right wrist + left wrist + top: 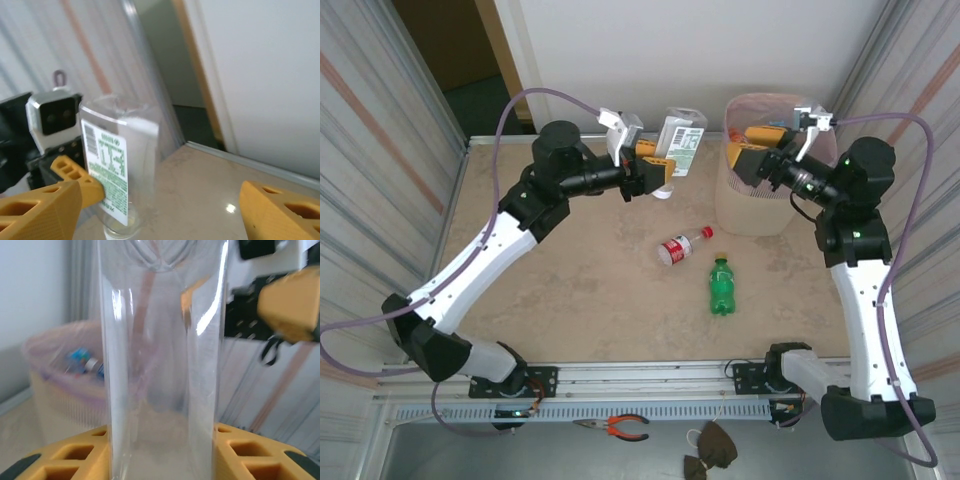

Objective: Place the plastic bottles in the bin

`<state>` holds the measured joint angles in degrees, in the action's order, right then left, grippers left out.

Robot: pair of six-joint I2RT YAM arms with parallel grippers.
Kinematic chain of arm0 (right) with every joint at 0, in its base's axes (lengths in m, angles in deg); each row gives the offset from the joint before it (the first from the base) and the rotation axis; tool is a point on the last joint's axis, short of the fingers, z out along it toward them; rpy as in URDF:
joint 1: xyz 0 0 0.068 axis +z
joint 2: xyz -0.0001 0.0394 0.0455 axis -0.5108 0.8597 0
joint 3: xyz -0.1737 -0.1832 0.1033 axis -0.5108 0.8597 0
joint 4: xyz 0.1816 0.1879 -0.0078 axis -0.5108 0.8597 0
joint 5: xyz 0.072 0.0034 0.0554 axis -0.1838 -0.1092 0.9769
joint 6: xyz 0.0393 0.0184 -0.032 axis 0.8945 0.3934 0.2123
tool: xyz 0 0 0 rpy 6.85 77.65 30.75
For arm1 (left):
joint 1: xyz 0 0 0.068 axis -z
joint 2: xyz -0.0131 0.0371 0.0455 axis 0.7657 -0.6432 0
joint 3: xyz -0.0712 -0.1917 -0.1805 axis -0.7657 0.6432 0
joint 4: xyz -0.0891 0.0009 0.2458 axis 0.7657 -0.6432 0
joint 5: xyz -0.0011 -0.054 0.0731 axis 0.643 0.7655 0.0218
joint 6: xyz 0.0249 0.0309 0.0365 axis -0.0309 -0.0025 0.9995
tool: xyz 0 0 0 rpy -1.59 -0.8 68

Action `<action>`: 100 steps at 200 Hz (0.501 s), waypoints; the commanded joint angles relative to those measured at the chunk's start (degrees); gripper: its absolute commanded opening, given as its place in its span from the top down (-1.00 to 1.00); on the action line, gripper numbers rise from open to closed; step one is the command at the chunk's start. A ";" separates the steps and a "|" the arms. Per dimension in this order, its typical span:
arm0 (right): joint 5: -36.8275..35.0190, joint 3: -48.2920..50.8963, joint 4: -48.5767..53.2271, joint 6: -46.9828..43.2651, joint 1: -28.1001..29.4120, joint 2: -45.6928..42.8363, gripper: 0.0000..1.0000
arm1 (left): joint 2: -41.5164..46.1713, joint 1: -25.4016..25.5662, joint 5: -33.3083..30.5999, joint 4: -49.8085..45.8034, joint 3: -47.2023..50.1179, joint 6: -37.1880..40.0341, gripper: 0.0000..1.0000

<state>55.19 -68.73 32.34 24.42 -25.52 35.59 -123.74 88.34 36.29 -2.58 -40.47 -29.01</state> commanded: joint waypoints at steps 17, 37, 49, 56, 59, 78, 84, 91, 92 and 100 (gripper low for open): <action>3.39 -2.25 -5.07 -6.20 8.08 -1.15 -0.65 | 2.81 0.61 12.74 18.48 1.27 -6.17 0.13; 4.55 -3.24 -5.91 -6.54 11.68 -0.19 -0.65 | 3.06 1.34 15.16 21.12 0.88 -6.86 0.12; 5.74 -3.84 -6.48 -6.70 13.49 0.40 -0.63 | 3.16 1.86 16.18 21.71 0.41 -6.78 0.13; 6.35 -4.20 -6.51 -7.11 14.66 0.70 -0.61 | 3.25 2.13 16.62 21.82 0.14 -6.81 0.13; 6.55 -4.40 -6.48 -7.33 15.13 0.83 -0.60 | 3.19 2.27 16.84 21.95 0.05 -6.78 0.13; 6.84 -5.29 -5.92 -9.25 17.93 1.31 -0.53 | 3.28 3.13 18.29 22.42 -0.64 -6.29 0.13; 6.90 -5.43 -5.63 -9.85 18.59 1.31 -0.50 | 3.32 3.40 18.56 22.42 -0.74 -6.15 0.13; 6.77 -5.64 -5.49 -10.55 19.18 1.24 -0.46 | 3.50 3.74 18.66 22.35 -0.84 -5.64 0.13; 6.79 -5.70 -5.47 -10.63 19.26 1.23 -0.46 | 3.51 3.78 18.62 22.34 -0.84 -5.55 0.13; 6.76 -5.77 -5.44 -11.01 19.72 1.07 -0.41 | 3.64 4.02 18.47 22.16 -0.91 -5.05 0.13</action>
<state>60.55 -72.40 28.05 16.83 -7.45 36.94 -122.65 91.53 52.07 16.28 -39.66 -34.61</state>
